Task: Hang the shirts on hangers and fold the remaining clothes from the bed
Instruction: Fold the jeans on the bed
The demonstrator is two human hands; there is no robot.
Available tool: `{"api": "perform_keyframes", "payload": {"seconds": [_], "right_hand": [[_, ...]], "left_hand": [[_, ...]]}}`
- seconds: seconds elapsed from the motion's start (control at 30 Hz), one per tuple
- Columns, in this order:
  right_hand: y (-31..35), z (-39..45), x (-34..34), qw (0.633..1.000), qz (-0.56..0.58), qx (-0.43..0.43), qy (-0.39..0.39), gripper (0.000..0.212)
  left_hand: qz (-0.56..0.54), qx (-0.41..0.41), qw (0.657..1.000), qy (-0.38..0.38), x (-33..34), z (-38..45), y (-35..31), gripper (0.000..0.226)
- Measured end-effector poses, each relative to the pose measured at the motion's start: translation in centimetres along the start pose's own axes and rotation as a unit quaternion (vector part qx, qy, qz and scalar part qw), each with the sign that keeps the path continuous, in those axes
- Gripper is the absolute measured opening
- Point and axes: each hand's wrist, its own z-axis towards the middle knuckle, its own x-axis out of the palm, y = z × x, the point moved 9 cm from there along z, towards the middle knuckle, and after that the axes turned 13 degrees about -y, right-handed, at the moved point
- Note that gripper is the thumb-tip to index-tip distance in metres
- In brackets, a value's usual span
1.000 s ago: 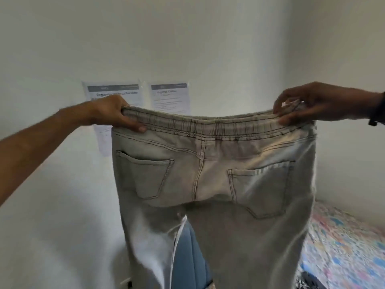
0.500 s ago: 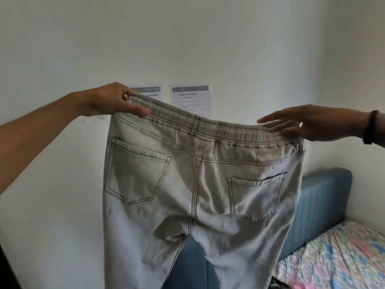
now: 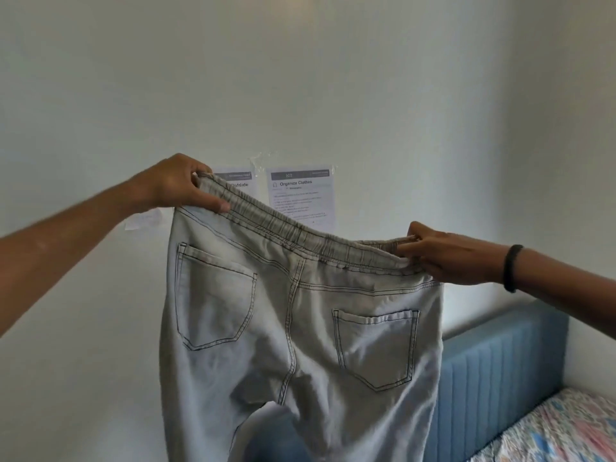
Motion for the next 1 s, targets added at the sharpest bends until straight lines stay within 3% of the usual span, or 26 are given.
{"api": "perform_keyframes", "payload": {"seconds": [0.17, 0.27, 0.33, 0.5, 0.57, 0.63, 0.7, 0.73, 0.8, 0.87, 1.0], "right_hand": [[-1.4, 1.2, -1.5, 0.998, 0.051, 0.035, -0.03, 0.041], [-4.5, 1.1, -5.0, 0.988, 0.052, 0.109, -0.095, 0.022], [-6.0, 0.9, -7.6, 0.978, 0.051, 0.134, -0.149, 0.022], [-4.8, 0.9, -11.1, 0.969, 0.014, 0.097, -0.227, 0.06], [-4.9, 1.3, -12.0, 0.961, 0.003, 0.104, -0.255, 0.059], [-6.1, 1.1, -12.9, 0.944, 0.038, 0.144, -0.296, 0.046], [-7.8, 0.2, -13.3, 0.902, 0.112, 0.213, -0.359, 0.033], [-8.8, -0.5, -13.2, 0.869, 0.17, 0.252, -0.39, 0.036], [-9.7, -1.3, -12.6, 0.799, 0.252, 0.304, -0.453, 0.031], [-8.8, -1.8, -12.9, 0.746, 0.23, 0.331, -0.53, 0.018], [-4.5, -4.0, -15.0, 0.622, 0.156, 0.323, -0.696, 0.019]], "left_hand": [[0.128, 0.04, 0.991, 0.012, -0.3, 0.6, 0.4, 0.043], [0.187, 0.049, 0.981, 0.013, -0.9, 0.6, 0.9, 0.051], [0.192, 0.042, 0.98, -0.016, -1.1, 0.6, 1.5, 0.063], [0.162, -0.001, 0.986, -0.04, -0.7, 0.7, 1.3, 0.065], [0.103, -0.025, 0.993, -0.058, -0.7, 0.7, 1.9, 0.052], [-0.047, -0.067, 0.992, -0.097, -0.9, 0.6, 2.9, 0.049], [-0.238, -0.125, 0.954, -0.131, -0.7, 0.0, 3.6, 0.057], [-0.317, -0.149, 0.926, -0.143, -0.4, -0.3, 3.7, 0.059], [-0.447, -0.182, 0.859, -0.168, 0.5, -1.2, 3.2, 0.045], [-0.533, -0.189, 0.798, -0.21, 1.0, -1.8, 2.4, 0.027], [-0.537, -0.091, 0.778, -0.313, -1.6, -2.8, 0.0, 0.021]]}}
